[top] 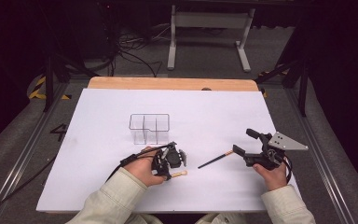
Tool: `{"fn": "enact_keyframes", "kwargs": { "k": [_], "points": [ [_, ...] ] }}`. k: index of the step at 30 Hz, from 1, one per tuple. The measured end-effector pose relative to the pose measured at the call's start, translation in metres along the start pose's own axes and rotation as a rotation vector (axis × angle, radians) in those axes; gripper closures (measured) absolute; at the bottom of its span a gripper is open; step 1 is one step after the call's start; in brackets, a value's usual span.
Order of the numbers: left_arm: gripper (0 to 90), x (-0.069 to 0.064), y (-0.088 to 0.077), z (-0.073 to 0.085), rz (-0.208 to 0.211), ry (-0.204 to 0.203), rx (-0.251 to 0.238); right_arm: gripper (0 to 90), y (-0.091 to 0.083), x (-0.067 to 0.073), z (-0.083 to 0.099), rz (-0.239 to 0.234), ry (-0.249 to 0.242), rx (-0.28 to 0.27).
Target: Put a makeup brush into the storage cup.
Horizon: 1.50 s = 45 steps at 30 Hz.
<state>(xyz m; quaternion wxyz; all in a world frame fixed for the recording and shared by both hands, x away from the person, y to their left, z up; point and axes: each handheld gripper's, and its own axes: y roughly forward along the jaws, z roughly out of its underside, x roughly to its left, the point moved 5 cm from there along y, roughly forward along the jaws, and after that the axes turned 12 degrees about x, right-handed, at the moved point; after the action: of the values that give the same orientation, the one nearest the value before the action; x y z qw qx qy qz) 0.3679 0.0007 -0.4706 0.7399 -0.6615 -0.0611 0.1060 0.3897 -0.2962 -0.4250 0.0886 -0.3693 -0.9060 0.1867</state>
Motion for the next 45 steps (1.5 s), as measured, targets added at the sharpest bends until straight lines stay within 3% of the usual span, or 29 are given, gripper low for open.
{"fn": "enact_keyframes", "kwargs": {
  "k": [12,18,25,27,32,39,45],
  "points": [
    [82.8,0.0,-0.001,0.001,-0.013,0.002,0.005,12.1,0.001,-0.001,0.001,-0.004,0.007,0.005],
    [82.9,0.0,-0.01,0.004,-0.019,0.003,-0.028,12.1,0.001,-0.001,0.002,-0.006,0.01,0.005],
    [82.9,0.001,-0.024,0.008,-0.048,0.001,-0.088,12.1,0.001,-0.001,0.001,-0.005,0.011,0.005],
    [82.9,0.0,-0.026,0.009,-0.045,-0.011,-0.117,12.1,0.001,-0.001,0.001,-0.005,0.012,0.004],
    [82.9,0.001,-0.036,0.011,-0.031,0.006,-0.156,12.0,-0.001,-0.002,0.0,0.0,0.018,0.0],
    [83.0,0.001,-0.043,0.017,-0.033,0.007,-0.19,12.0,-0.004,-0.003,0.002,0.01,0.021,0.003],
    [83.0,0.001,-0.053,0.021,-0.024,-0.011,-0.274,12.0,-0.005,-0.003,0.002,0.013,0.02,0.005]
  ]
}}
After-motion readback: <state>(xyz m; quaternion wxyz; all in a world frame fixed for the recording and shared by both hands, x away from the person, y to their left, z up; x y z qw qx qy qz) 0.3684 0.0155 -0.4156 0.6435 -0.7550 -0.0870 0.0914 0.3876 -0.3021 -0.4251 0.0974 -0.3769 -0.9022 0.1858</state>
